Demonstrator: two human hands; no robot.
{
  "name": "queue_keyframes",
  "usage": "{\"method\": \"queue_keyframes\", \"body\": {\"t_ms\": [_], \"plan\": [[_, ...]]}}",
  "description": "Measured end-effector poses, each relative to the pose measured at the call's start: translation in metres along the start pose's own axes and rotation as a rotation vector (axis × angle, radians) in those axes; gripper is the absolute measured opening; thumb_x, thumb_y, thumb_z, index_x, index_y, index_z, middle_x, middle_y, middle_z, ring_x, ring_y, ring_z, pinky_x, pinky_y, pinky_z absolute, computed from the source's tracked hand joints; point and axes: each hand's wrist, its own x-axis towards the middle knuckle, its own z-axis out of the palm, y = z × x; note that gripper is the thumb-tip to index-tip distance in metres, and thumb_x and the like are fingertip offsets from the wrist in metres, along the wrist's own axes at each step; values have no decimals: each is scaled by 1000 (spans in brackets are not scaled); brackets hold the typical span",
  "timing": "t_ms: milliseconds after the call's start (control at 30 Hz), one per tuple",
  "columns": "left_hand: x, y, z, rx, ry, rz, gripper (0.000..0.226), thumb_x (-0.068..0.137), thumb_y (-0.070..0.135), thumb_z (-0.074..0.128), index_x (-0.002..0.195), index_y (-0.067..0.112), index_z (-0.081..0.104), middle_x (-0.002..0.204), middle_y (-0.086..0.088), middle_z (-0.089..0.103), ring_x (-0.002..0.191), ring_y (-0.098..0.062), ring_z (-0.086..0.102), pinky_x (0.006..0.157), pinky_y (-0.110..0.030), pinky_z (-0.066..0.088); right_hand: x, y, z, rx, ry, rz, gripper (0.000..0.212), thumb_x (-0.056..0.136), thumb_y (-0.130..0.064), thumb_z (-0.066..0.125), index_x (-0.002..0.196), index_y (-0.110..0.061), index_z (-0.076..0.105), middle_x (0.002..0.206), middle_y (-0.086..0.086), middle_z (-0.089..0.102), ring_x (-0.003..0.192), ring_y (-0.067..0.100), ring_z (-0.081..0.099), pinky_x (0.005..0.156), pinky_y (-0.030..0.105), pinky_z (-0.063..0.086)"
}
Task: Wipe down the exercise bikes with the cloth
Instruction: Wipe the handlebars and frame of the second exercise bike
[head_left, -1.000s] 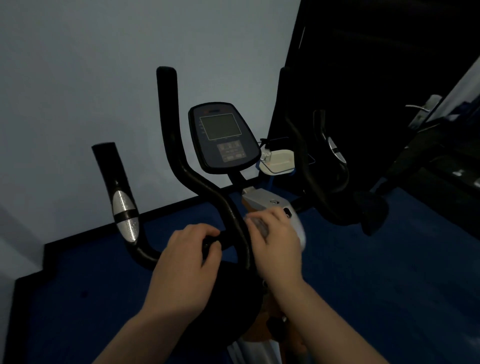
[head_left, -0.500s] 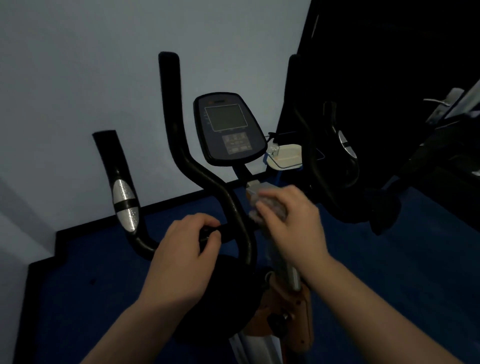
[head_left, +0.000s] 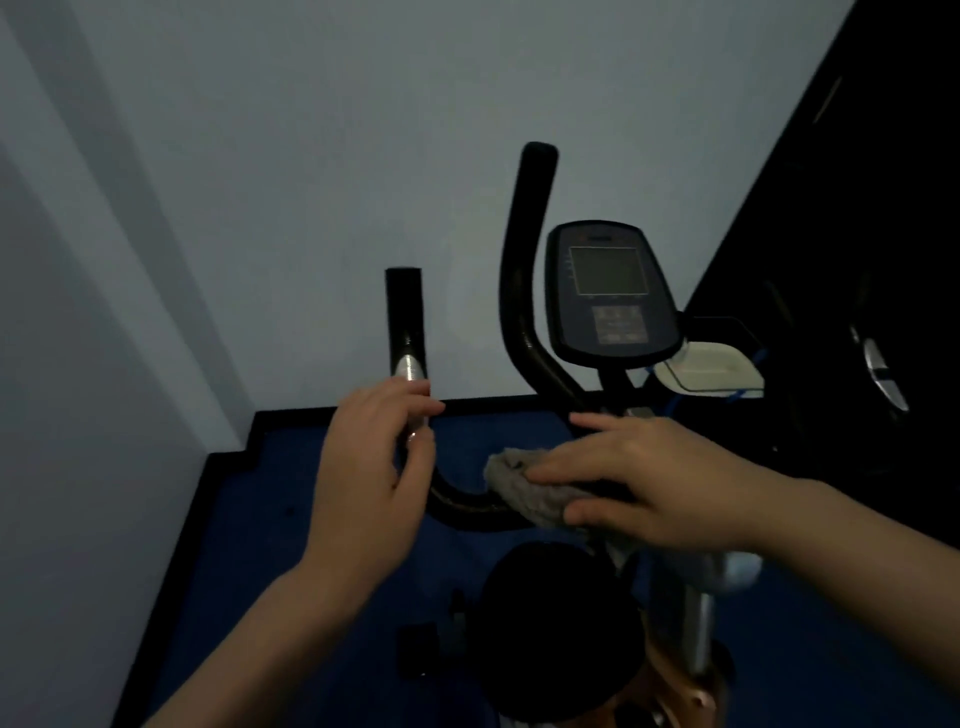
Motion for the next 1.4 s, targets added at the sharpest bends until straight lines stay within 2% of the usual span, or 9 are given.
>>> {"method": "queue_keyframes", "body": {"t_ms": [167, 433, 600, 700, 833, 1067, 1167, 1300, 1400], "plan": [[0, -7, 16, 216, -74, 54, 27, 93, 15, 47, 114, 12, 65, 136, -1, 52, 134, -14, 33, 114, -22, 21, 31, -18, 11, 17, -24, -9, 42, 93, -37, 53, 136, -35, 48, 127, -12, 62, 108, 9, 61, 90, 34, 51], [5, -10, 16, 285, -40, 79, 29, 92, 18, 44, 111, 13, 65, 131, 0, 56, 126, -18, 38, 109, -15, 19, 12, -5, 10, 83, 2, 7, 43, 79, -42, 70, 119, -34, 58, 124, -11, 64, 109, 5, 60, 91, 31, 51], [7, -8, 11, 336, -68, 106, 26, 90, 16, 50, 111, 14, 65, 129, 1, 57, 121, -20, 41, 105, -18, 23, 46, -22, 19, 117, -59, 35, 44, 77, -54, 66, 108, -29, 47, 97, -5, 66, 84, 15, 60, 71, 34, 47], [14, -7, 0, 361, -152, 134, 26, 87, 19, 56, 111, 15, 65, 127, 1, 57, 117, -21, 44, 101, -24, 28, 31, -15, 13, 86, -97, 66, 38, 80, -51, 64, 106, -35, 41, 102, -8, 65, 89, 13, 60, 73, 35, 48], [27, -14, -14, 336, -260, 201, 32, 88, 29, 53, 115, 15, 64, 133, 0, 53, 121, -17, 42, 105, -21, 24, 19, -20, 19, 72, -53, 160, 34, 83, -48, 61, 105, -40, 38, 115, -11, 64, 97, 10, 61, 76, 30, 47], [44, -41, -16, 194, -359, 348, 38, 86, 39, 58, 115, 15, 64, 143, -3, 47, 139, -20, 31, 114, -35, 24, 47, -51, 23, 199, -1, 351, 36, 78, -49, 67, 101, -39, 40, 90, -11, 63, 67, -1, 49, 56, 21, 36], [58, -52, -21, 132, -417, 414, 38, 87, 41, 56, 116, 17, 63, 144, 0, 46, 141, -18, 29, 115, -31, 19, 37, -68, 18, 123, -13, 493, 37, 80, -49, 65, 100, -40, 36, 97, -10, 66, 81, 6, 60, 65, 28, 47], [72, -68, -26, 71, -473, 503, 39, 91, 42, 51, 123, 21, 60, 145, 5, 44, 141, -15, 29, 115, -35, 21, 66, -114, 38, 63, 181, 737, 30, 88, -53, 52, 100, -31, 36, 93, -7, 65, 82, 15, 61, 65, 33, 46], [77, -77, -28, 15, -493, 558, 42, 93, 42, 48, 127, 21, 58, 146, 5, 43, 142, -14, 28, 116, -39, 21, 104, -142, 57, 35, 380, 947, 26, 95, -47, 43, 89, -32, 23, 73, -9, 47, 59, 8, 43, 46, 22, 27]]}}
